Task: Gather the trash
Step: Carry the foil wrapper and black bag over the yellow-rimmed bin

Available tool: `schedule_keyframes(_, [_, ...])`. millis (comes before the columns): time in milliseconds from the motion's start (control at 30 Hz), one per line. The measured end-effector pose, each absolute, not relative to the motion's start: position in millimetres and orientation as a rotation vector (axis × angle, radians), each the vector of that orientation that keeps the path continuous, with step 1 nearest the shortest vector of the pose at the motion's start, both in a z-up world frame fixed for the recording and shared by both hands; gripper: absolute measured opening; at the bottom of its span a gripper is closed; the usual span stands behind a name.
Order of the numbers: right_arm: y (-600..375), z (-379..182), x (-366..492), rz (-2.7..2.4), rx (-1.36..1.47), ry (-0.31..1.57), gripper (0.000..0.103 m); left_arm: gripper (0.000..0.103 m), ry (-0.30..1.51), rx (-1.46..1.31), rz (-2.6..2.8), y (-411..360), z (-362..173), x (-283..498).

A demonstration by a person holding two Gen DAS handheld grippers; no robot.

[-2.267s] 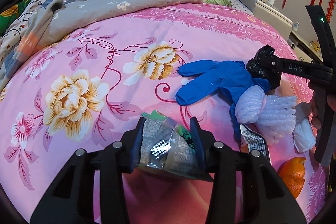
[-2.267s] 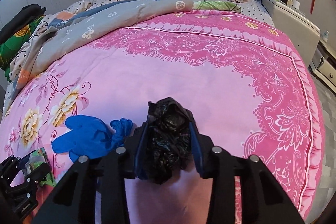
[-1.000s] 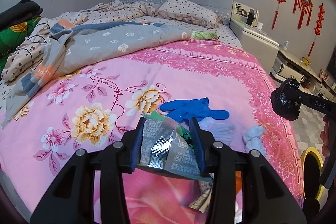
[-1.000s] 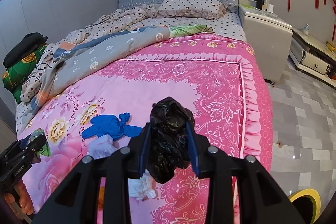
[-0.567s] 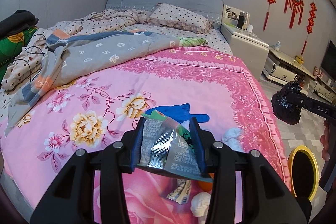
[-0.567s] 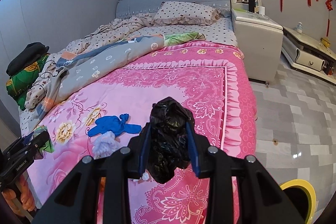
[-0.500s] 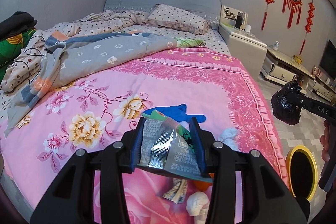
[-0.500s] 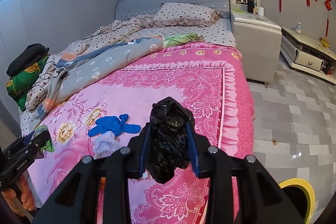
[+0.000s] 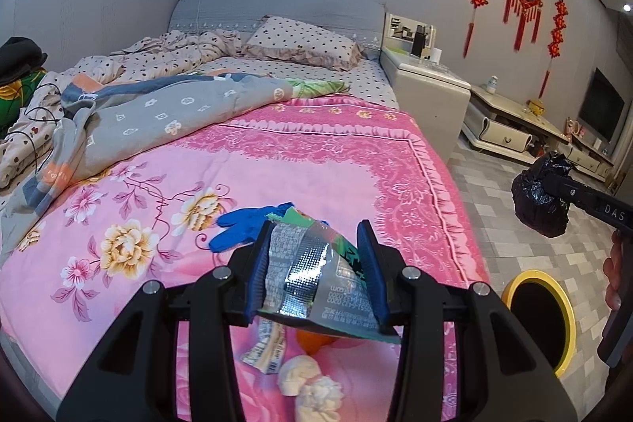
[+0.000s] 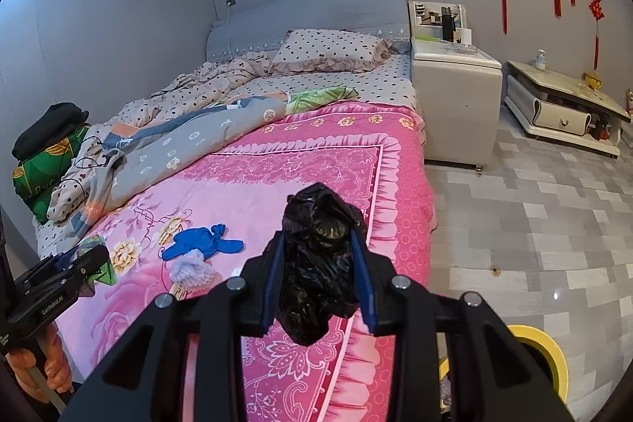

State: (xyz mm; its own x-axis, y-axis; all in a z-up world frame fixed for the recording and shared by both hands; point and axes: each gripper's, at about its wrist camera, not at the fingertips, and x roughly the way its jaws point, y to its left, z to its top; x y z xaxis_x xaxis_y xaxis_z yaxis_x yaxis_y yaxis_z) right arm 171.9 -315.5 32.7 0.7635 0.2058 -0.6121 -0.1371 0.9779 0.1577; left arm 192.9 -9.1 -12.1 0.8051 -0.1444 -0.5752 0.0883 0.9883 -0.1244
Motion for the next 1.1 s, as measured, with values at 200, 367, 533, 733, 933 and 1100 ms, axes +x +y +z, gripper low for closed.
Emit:
schedule_keyframes(200, [-338, 38, 153, 0.161, 0.120, 0.665, 0.031, 0.040, 0.619, -0.081, -0.171, -39, -4, 185])
schedule_keyframes(367, [-356, 41, 137, 0.144, 0.132, 0.649, 0.031, 0.040, 0.606, -0.074, -0.218, -66, 4, 176])
schedule_keyframes(533, [-374, 46, 120, 0.124, 0.144, 0.633, 0.031, 0.040, 0.597, -0.062, -0.265, -94, 11, 167])
schedule_keyframes(733, [-397, 51, 99, 0.086, 0.155, 0.614, 0.031, 0.040, 0.599, -0.050, -0.321, -125, 14, 160])
schedule_keyframes(933, [-424, 51, 84, 0.043, 0.172, 0.608, 0.031, 0.040, 0.603, -0.037, -0.373, -156, 15, 154])
schedule_keyframes(1100, [-446, 46, 70, 0.006, 0.185, 0.609, 0.031, 0.040, 0.611, -0.014, -0.423, -188, 13, 150])
